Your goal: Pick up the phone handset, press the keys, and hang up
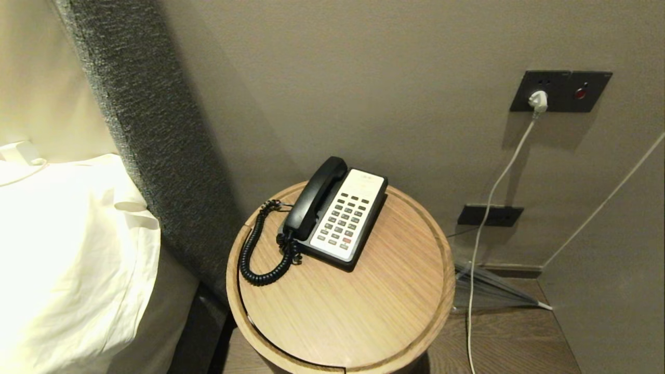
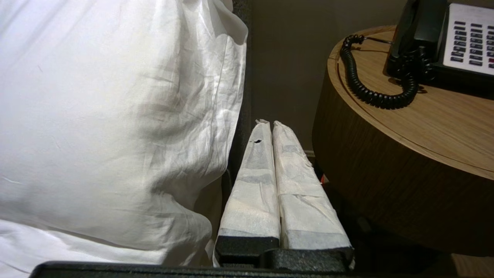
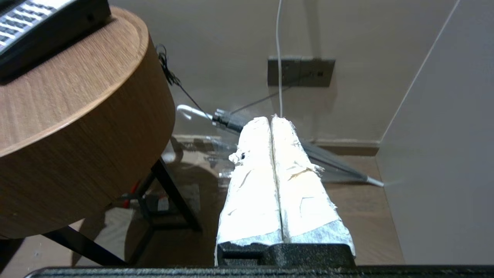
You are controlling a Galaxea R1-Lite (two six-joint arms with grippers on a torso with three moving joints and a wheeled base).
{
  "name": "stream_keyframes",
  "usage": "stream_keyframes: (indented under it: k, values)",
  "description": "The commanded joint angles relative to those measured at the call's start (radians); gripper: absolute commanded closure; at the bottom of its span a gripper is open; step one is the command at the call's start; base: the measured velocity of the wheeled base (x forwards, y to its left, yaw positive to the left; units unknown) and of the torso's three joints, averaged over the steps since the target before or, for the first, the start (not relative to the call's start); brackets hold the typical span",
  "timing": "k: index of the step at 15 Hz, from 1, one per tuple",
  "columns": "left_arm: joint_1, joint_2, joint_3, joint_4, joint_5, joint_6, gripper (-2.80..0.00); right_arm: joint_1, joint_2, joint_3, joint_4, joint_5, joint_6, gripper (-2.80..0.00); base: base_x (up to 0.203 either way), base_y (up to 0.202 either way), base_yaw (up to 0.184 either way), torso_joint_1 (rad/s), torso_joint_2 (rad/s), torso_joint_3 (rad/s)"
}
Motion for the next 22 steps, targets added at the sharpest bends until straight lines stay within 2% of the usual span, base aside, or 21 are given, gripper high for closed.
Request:
stream_keyframes:
  k: [1, 11, 22]
  values:
    - [0.000, 0.000, 0.040, -0.001, 0.001, -0.001, 0.00, 0.000, 0.004, 0.021, -0.001, 0.000, -0.001, 0.00, 0.000, 0.000, 0.000, -0.001, 0.00, 0.201]
    - [0.000, 0.001, 0.040, -0.001, -0.001, 0.002, 0.00, 0.000, 0.004, 0.021, -0.001, 0.000, -0.001, 0.00, 0.000, 0.000, 0.000, 0.001, 0.00, 0.201]
    - [0.000, 0.001, 0.040, -0.004, -0.001, 0.007, 0.00, 0.000, 0.004, 0.021, -0.001, 0.000, -0.001, 0.00, 0.000, 0.000, 0.000, 0.002, 0.00, 0.071]
